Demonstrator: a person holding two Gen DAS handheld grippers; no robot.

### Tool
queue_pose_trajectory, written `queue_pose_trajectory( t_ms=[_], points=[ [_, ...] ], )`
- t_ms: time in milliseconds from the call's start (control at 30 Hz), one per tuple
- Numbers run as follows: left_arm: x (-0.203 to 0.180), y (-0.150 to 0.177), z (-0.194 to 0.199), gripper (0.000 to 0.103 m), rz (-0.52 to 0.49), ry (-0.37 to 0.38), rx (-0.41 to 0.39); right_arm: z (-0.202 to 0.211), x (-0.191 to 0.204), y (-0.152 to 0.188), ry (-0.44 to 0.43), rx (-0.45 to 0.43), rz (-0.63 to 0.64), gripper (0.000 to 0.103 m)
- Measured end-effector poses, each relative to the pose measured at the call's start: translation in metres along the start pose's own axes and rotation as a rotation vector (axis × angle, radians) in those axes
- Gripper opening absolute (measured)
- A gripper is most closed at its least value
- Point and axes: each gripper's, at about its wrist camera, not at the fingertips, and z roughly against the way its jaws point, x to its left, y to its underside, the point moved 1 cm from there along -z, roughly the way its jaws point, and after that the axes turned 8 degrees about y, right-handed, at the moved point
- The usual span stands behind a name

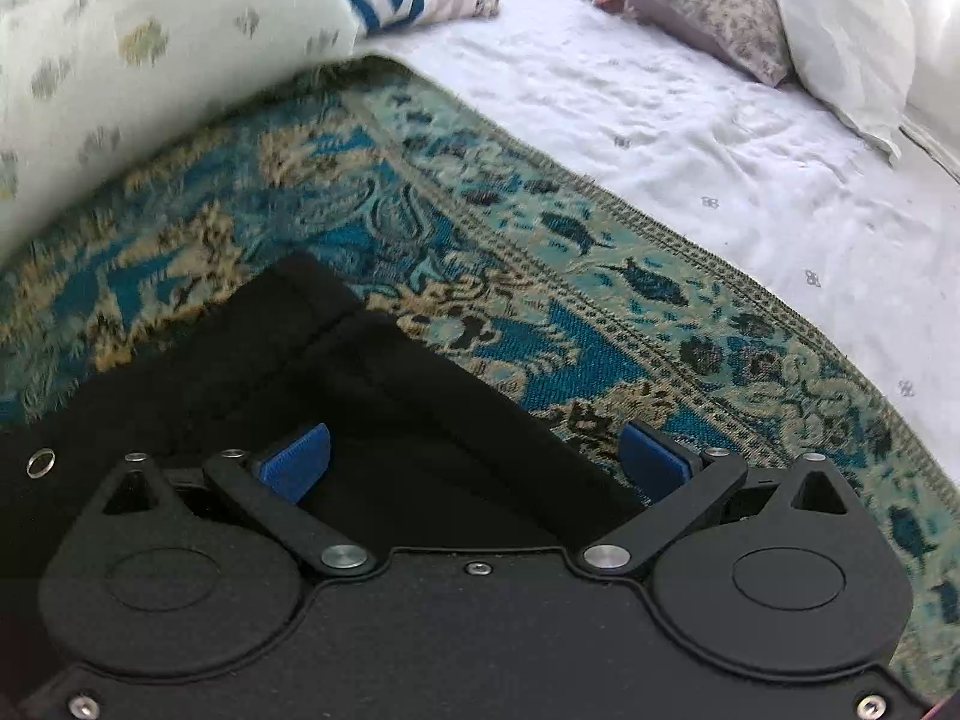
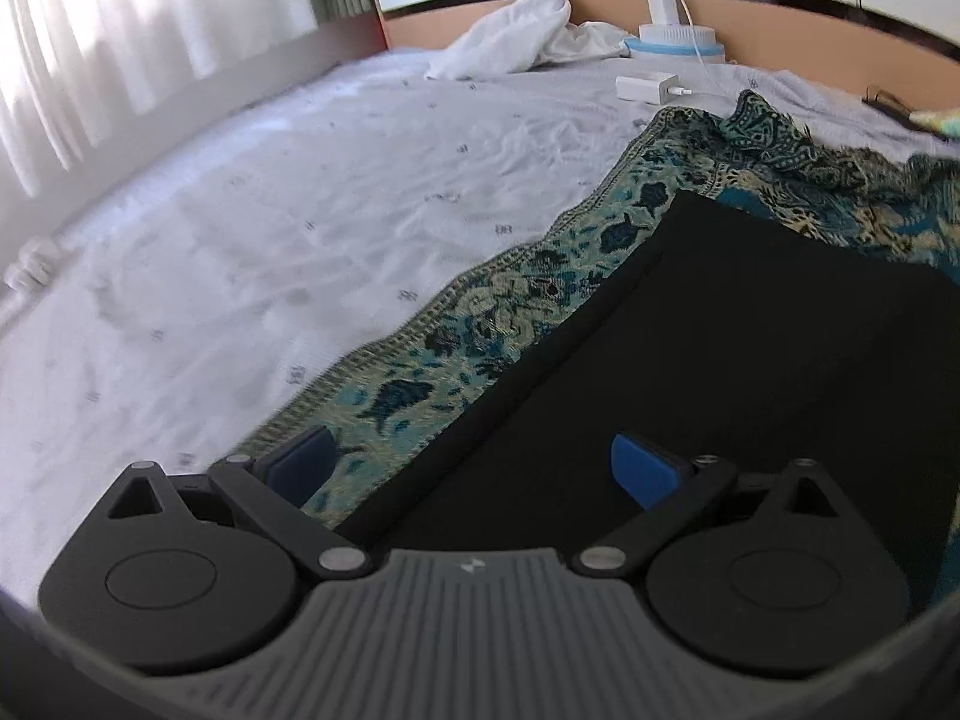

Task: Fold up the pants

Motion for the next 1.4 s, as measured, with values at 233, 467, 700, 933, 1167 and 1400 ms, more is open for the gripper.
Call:
queue_pose_trajectory(
  t_ms=[233,467,700,933,1167,1400],
  points=[
    [0.009,0.004,-0.002,0.103,-0.066,0.084,-0.054,-0.015,0.014,0.008,0.056,-0.001,0.128,0.097],
    [0.018,0.011,0.012,0.065,-0.114,0.137,-0.114,0.004,0.022,0.009,0.066,-0.035,0.204,0.019],
    [0.037,0.007,0.03,0.004,-0.096,0.284,-0.096,0.024,-0.015,0.008,-0.025,-0.024,0.086,0.005],
    [0.074,0.011,0.062,0.002,-0.118,0.375,-0.103,0.066,-0.082,0.004,-0.133,-0.063,0.019,0.004],
    [0.138,0.026,0.126,0.002,-0.165,0.507,-0.174,0.126,-0.17,0.04,-0.202,-0.143,0.067,0.004],
    [0.226,0.051,0.192,0.002,-0.22,0.629,-0.258,0.175,-0.271,0.081,-0.233,-0.125,-0.015,0.004]
  ],
)
